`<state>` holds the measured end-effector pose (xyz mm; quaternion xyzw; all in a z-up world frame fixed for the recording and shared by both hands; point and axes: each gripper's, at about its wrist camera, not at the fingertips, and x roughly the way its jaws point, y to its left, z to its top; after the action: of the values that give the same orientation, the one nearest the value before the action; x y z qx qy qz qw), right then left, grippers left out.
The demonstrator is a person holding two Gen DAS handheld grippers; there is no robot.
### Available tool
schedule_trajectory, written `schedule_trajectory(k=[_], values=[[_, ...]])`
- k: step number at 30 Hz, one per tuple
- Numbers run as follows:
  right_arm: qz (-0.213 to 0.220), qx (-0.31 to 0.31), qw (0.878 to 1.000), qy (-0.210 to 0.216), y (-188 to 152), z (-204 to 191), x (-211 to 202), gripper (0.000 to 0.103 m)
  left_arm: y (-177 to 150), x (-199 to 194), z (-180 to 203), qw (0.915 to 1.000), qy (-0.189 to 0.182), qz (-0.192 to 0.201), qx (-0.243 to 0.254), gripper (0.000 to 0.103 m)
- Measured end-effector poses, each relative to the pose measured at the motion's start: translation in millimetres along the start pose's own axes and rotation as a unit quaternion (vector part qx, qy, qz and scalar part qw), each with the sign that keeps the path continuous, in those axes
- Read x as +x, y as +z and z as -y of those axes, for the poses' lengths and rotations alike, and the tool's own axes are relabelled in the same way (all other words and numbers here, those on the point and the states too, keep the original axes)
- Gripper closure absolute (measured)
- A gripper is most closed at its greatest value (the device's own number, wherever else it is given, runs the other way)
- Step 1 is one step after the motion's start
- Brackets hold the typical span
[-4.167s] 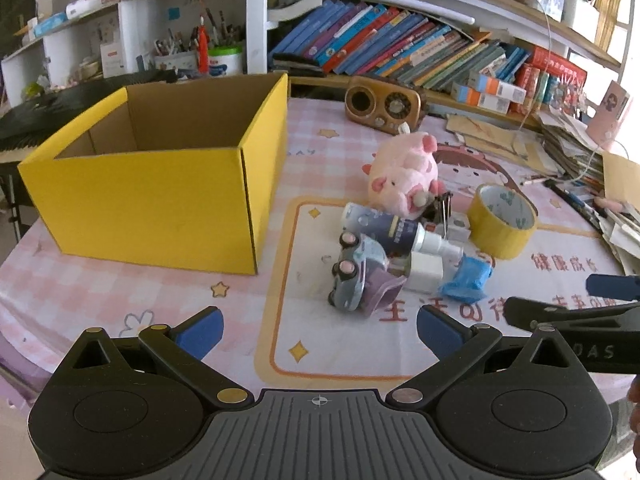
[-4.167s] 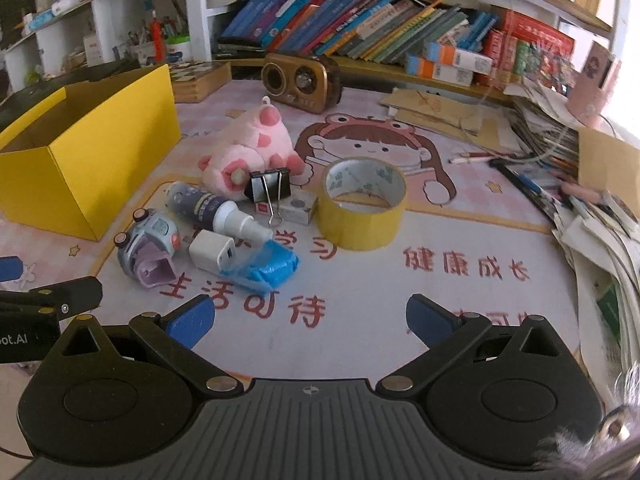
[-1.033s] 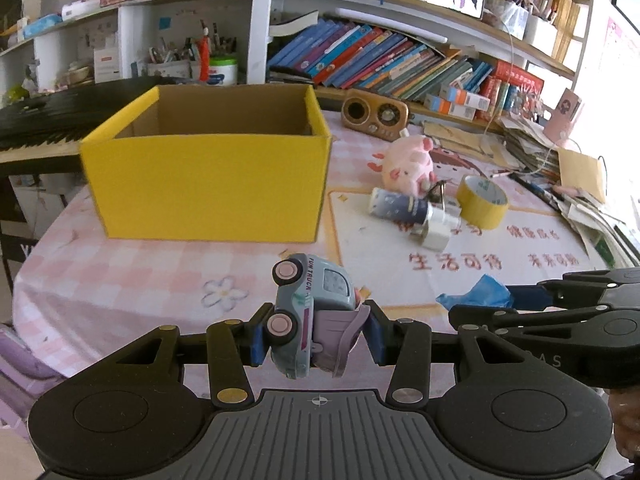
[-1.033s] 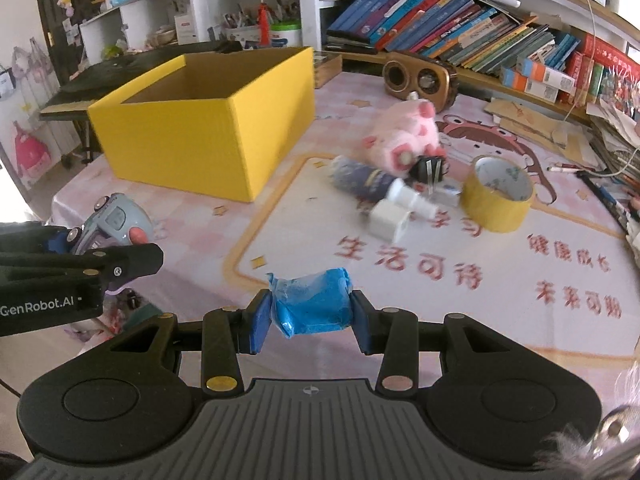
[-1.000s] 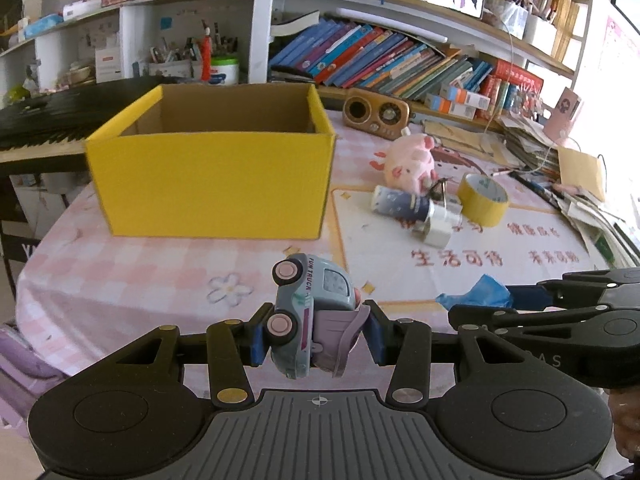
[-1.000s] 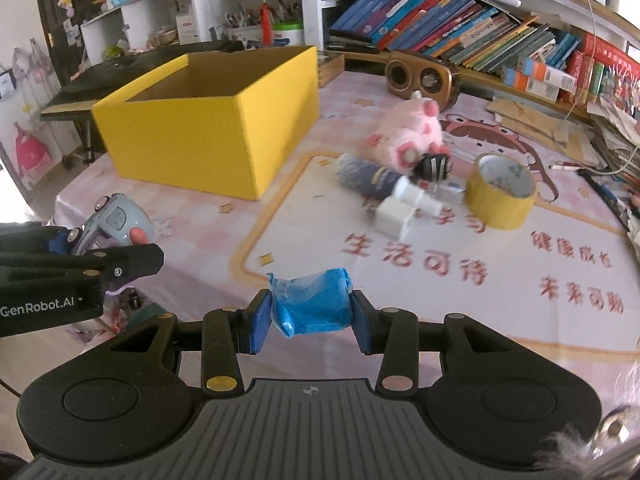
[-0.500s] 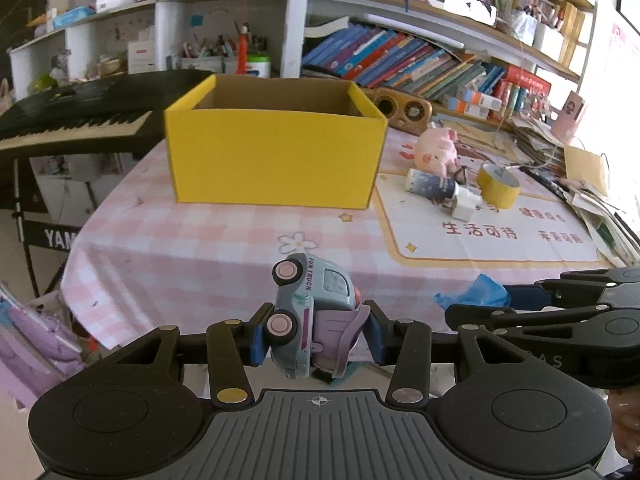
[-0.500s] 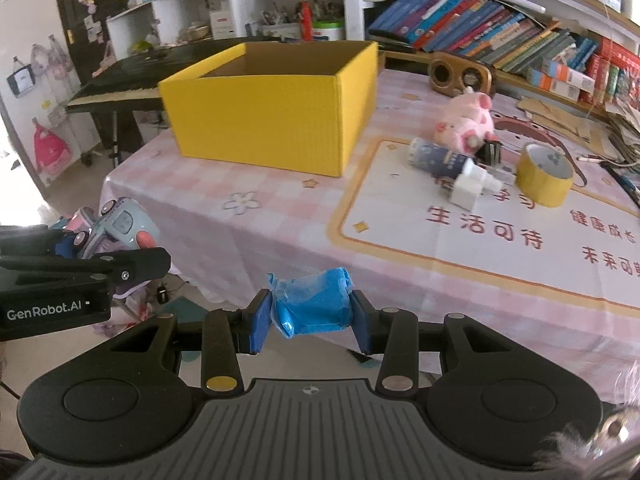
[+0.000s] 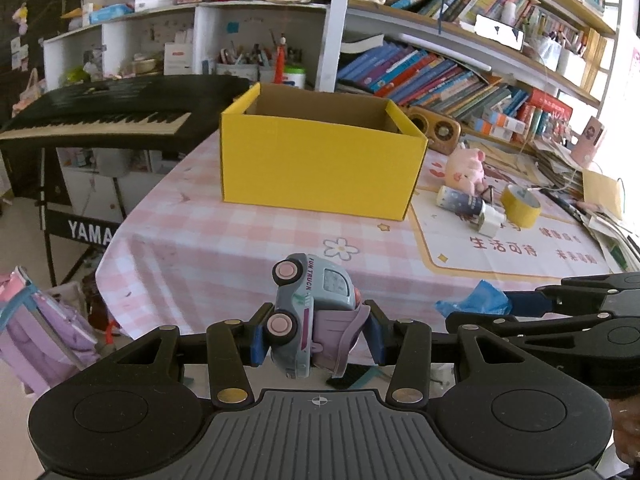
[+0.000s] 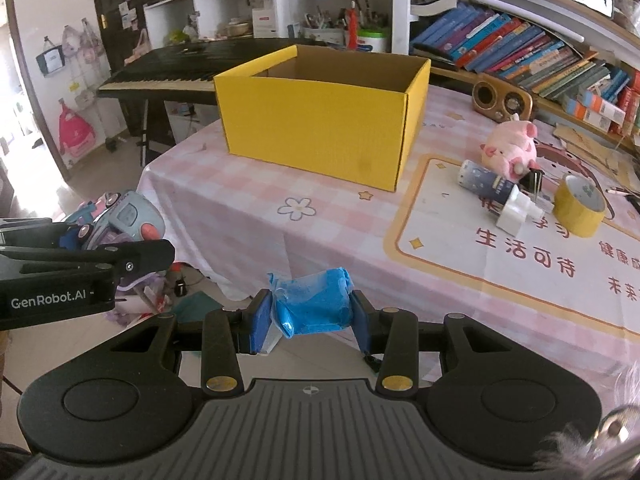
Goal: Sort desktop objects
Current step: 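Lift the toy car and blue bag and carry both toward the yellow box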
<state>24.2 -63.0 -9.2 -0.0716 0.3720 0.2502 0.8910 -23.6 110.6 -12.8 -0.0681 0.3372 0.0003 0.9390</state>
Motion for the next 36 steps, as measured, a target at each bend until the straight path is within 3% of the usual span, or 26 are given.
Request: schedule_trajectory(k=[36], values=[[0.011,-0.004,1.000,0.007,8.5,-8.9,3.4,0.065,5.8,1.8,-6.2,1.0000,0.003,0.005,0.007,0.058]])
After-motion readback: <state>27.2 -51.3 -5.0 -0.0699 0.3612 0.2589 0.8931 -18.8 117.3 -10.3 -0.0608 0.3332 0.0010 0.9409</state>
